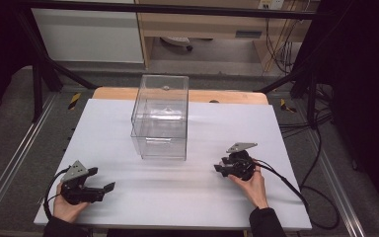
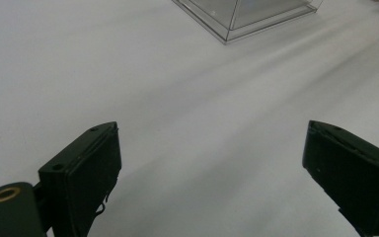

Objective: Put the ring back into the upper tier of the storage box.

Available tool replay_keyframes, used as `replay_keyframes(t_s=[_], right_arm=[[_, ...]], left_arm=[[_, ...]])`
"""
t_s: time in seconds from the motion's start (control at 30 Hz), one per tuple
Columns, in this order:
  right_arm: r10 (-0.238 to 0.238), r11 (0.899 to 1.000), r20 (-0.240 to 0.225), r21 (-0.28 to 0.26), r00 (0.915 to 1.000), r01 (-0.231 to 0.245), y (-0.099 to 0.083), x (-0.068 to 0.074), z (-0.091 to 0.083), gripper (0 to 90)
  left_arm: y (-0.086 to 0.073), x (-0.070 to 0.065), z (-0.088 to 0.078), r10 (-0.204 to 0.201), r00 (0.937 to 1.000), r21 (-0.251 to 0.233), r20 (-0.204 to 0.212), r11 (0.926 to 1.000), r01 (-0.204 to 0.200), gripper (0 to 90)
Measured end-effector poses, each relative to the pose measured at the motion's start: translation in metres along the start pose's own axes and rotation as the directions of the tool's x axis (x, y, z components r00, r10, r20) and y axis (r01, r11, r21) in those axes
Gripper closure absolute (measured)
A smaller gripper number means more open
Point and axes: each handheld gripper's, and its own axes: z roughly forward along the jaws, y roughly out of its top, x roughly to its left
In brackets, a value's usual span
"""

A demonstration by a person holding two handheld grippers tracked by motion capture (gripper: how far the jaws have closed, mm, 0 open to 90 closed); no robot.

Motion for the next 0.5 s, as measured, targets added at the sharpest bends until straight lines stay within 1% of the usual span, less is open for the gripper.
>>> replay_keyframes(t_s=[0.07, 0.1, 0.13, 0.3, 0.5], right_arm=[[-0.008, 1.0, 0.003, 0.003, 1.0, 0.008, 0.0, -0.0004, 0.0001, 59.7], [-0.008, 1.0, 0.003, 0.003, 1.0, 0.008, 0.0, -0.0004, 0.0001, 59.7], [-0.015, 1.0, 0.006, 0.005, 0.9999, 0.015, 0.0, -0.0009, -0.0003, 63.4], [-0.031, 1.0, 0.013, 0.004, 0.9994, 0.03, -0.0004, -0.0025, 0.0014, 69.1], [-0.024, 1.0, 0.016, 0.009, 0.9996, 0.024, -0.0025, -0.0053, 0.0026, 75.2]], left_arm=[[0.0, 0.0, 0.0, 0.001, 1.0, 0.0, -0.001, 1.0, -0.001, 7.5], [0.0, 0.0, 0.0, 0.001, 1.0, 0.0, -0.001, 1.0, -0.001, 7.5], [0.0001, 0.0, 0.0, 0.001, 1.0, 0.0, -0.001, 1.0, -0.001, 7.5], [0.0001, -0.0001, 0.0001, 0.001, 1.0, 0.0, -0.002, 1.0, -0.001, 7.5], [0.0001, 0.0, -0.0001, 0.001, 1.0, 0.0, -0.003, 1.0, -0.001, 7.6]])
